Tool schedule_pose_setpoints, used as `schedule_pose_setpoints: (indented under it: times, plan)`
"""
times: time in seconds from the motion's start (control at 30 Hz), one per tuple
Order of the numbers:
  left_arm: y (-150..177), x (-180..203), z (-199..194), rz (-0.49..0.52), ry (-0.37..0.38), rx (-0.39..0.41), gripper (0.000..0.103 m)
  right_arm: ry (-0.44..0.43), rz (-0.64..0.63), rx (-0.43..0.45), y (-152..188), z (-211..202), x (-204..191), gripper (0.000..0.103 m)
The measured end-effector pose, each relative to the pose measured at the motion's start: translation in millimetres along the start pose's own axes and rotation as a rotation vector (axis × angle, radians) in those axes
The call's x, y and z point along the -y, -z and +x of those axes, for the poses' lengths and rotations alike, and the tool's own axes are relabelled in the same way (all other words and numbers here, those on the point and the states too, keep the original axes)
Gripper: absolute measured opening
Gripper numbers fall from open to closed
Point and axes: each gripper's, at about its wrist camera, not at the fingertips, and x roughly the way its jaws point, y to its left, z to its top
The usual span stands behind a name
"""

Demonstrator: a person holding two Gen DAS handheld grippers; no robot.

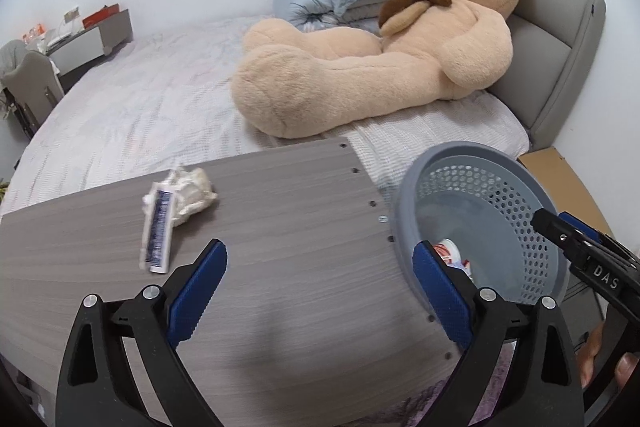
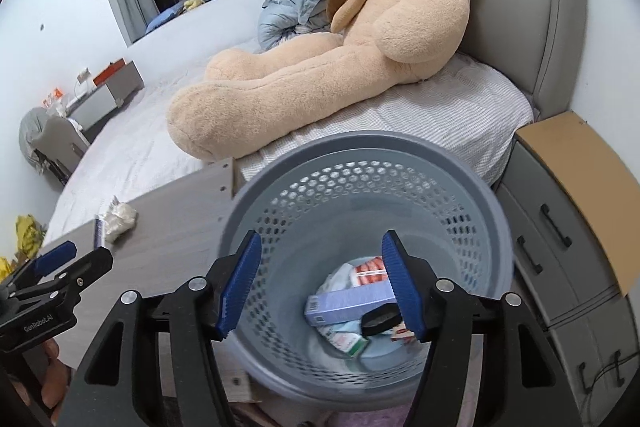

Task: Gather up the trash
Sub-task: 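Move both tools back toward the table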

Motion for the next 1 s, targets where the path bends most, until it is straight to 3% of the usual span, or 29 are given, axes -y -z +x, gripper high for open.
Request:
schedule_pose_setpoints:
  times: [0.73,1.0]
  plan:
    - [38,-166,-14,-0.223,-0.184,0.017,0.092,-0.11,-0.224,-0.104,24,50,-153,0.061]
    - [41,-198,-3,-0.243,-0.2,0.008,0.092,-0.141,-0.275,-0.121,24,68,-192,0.061]
